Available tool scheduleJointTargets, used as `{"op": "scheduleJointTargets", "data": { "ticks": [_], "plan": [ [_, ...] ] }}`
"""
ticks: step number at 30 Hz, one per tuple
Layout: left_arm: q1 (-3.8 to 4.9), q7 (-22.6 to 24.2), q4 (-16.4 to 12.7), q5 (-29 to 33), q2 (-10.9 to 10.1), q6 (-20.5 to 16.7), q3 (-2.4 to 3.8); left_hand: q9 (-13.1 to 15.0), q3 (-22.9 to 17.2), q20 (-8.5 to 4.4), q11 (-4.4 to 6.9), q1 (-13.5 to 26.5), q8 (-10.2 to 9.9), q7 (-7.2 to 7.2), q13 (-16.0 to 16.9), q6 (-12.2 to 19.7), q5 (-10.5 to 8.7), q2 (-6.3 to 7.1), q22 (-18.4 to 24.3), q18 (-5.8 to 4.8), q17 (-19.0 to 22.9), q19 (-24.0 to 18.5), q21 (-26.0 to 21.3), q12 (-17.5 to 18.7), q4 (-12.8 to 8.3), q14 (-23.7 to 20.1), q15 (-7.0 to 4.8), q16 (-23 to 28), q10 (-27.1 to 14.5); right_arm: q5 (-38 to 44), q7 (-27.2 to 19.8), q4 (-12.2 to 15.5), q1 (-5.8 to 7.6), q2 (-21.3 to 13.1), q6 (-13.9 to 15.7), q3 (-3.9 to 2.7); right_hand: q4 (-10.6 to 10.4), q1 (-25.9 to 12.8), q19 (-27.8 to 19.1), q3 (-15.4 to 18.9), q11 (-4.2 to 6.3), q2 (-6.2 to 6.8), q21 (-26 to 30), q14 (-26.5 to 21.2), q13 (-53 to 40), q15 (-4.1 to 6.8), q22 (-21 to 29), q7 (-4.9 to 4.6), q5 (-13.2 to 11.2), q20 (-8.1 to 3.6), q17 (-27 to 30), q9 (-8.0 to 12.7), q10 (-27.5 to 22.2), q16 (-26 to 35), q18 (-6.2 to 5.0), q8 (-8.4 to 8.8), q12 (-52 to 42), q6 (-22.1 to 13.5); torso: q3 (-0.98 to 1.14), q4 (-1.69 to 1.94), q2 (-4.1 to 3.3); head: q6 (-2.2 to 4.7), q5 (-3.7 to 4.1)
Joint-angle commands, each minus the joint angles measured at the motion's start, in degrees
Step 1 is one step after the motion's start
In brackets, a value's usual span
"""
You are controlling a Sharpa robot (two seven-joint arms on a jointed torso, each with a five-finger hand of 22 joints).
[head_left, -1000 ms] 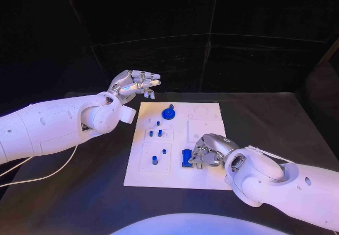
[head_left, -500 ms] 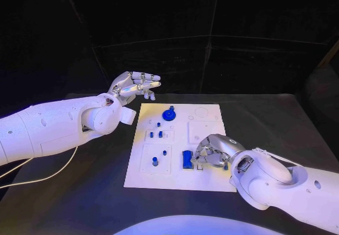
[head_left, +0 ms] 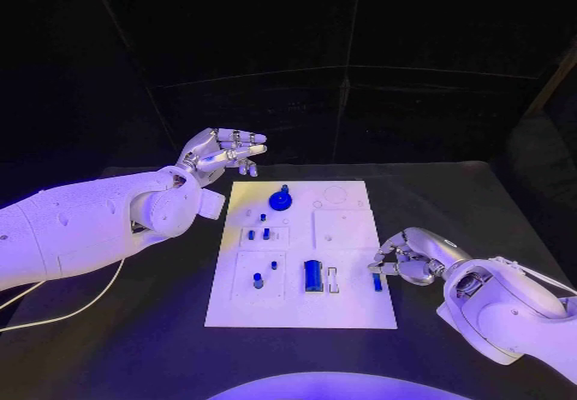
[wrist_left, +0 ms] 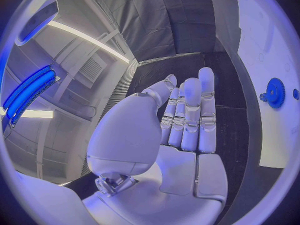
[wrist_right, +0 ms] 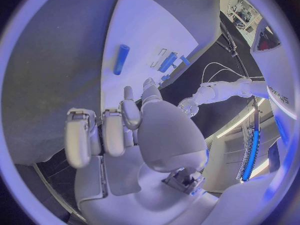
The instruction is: Assemble the parts on the task board
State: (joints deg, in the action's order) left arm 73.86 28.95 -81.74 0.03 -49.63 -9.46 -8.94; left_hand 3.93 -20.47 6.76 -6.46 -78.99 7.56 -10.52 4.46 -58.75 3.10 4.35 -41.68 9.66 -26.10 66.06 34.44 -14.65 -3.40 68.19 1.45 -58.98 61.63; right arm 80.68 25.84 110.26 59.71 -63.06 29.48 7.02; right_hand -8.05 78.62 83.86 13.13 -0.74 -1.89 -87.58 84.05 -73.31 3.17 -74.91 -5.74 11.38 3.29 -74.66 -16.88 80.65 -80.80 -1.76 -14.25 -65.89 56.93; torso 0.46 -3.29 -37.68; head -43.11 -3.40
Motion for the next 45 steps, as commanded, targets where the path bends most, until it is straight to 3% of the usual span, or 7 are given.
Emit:
{"op": "scheduleJointTargets", "data": {
  "ticks": [1, 7, 14, 17, 45],
  "plan": [
    [0.08, 0.71, -0.32, 0.16, 0.05, 0.64, 0.00, 0.05, 0.41, 0.29, 0.05, 0.06, 0.35, -0.06, -0.06, 0.24, 0.09, -0.43, 0.05, 0.80, 0.05, 0.08, -0.11, -0.37, -0.02, -0.47, -0.03, -0.17, -0.53, 1.73, 1.42, 0.59, 0.09, -0.96, 0.35, 0.00, -0.30, -0.57, 3.37, 0.30, -0.33, -0.07, 0.31, 3.03, 0.14, -0.35, -11.82, -0.03, 0.67, 0.36, 0.16, 0.11, 0.11, 0.43, 0.70, 0.51, 0.49, 0.71, 0.01, -0.07, -0.01, 0.03, 0.25],
    [0.08, 0.73, -0.54, 0.16, -0.02, 0.68, -0.05, 0.05, 0.41, 0.29, 0.05, 0.06, 0.35, -0.06, -0.06, 0.24, 0.09, -0.43, 0.05, 0.80, 0.05, 0.08, -0.11, -0.37, -0.02, -0.47, -0.03, -0.17, -0.53, 4.14, 4.73, -0.05, 0.02, -1.76, -1.35, 0.05, -1.45, -1.78, 3.30, 1.68, -0.07, 0.20, 0.40, 2.99, 0.30, -0.16, -11.73, 0.34, 1.64, 0.23, 0.35, 0.21, 0.14, 0.64, 0.67, 1.00, 0.80, 2.36, 0.02, -0.02, -0.05, -0.03, 0.52],
    [0.08, 0.74, -0.57, 0.16, -0.18, 0.73, -0.08, 0.05, 0.41, 0.29, 0.05, 0.06, 0.35, -0.06, -0.06, 0.24, 0.09, -0.43, 0.05, 0.80, 0.05, 0.08, -0.11, -0.37, -0.02, -0.47, -0.03, -0.17, -0.53, 5.00, 6.02, -1.25, -0.19, -0.36, -2.99, 0.10, -2.03, -2.21, 3.28, 2.36, 0.16, 0.37, 0.43, 3.00, 0.23, 0.03, -11.71, 0.65, 1.62, 0.09, 0.33, 0.04, 0.23, 0.68, 0.67, 0.92, 0.74, 3.47, 0.07, -0.11, -0.04, -0.13, 0.47],
    [0.08, 0.74, -0.56, 0.16, -0.19, 0.78, -0.09, 0.05, 0.41, 0.29, 0.05, 0.06, 0.35, -0.06, -0.06, 0.24, 0.09, -0.43, 0.05, 0.80, 0.05, 0.08, -0.11, -0.37, -0.02, -0.47, -0.03, -0.17, -0.53, 5.14, 6.18, -1.74, -0.30, 0.47, -3.40, 0.11, -2.02, -2.16, 3.28, 2.40, 0.20, 0.41, 0.43, 3.01, 0.21, 0.05, -11.71, 0.69, 1.62, 0.07, 0.32, 0.01, 0.24, 0.68, 0.66, 0.91, 0.71, 3.57, 0.04, 0.08, -0.04, -0.14, 0.64],
    [0.06, 0.69, -0.35, 0.16, -0.33, 0.89, -0.14, 0.05, 0.41, 0.29, 0.05, 0.06, 0.35, -0.06, -0.06, 0.24, 0.09, -0.43, 0.05, 0.80, 0.05, 0.08, -0.11, -0.37, -0.02, -0.47, -0.03, -0.17, -0.53, 7.88, 7.32, -3.55, -1.12, 3.61, -10.00, 0.14, -0.51, 1.04, 3.28, 2.57, 0.77, 0.58, 0.46, 3.08, 0.05, 0.54, -11.71, 1.32, 2.08, -0.39, 0.04, -0.87, 0.31, 0.62, 0.66, 0.73, 0.70, 5.43, 0.00, 0.02, -0.04, -0.57, 0.40]
  ]
}}
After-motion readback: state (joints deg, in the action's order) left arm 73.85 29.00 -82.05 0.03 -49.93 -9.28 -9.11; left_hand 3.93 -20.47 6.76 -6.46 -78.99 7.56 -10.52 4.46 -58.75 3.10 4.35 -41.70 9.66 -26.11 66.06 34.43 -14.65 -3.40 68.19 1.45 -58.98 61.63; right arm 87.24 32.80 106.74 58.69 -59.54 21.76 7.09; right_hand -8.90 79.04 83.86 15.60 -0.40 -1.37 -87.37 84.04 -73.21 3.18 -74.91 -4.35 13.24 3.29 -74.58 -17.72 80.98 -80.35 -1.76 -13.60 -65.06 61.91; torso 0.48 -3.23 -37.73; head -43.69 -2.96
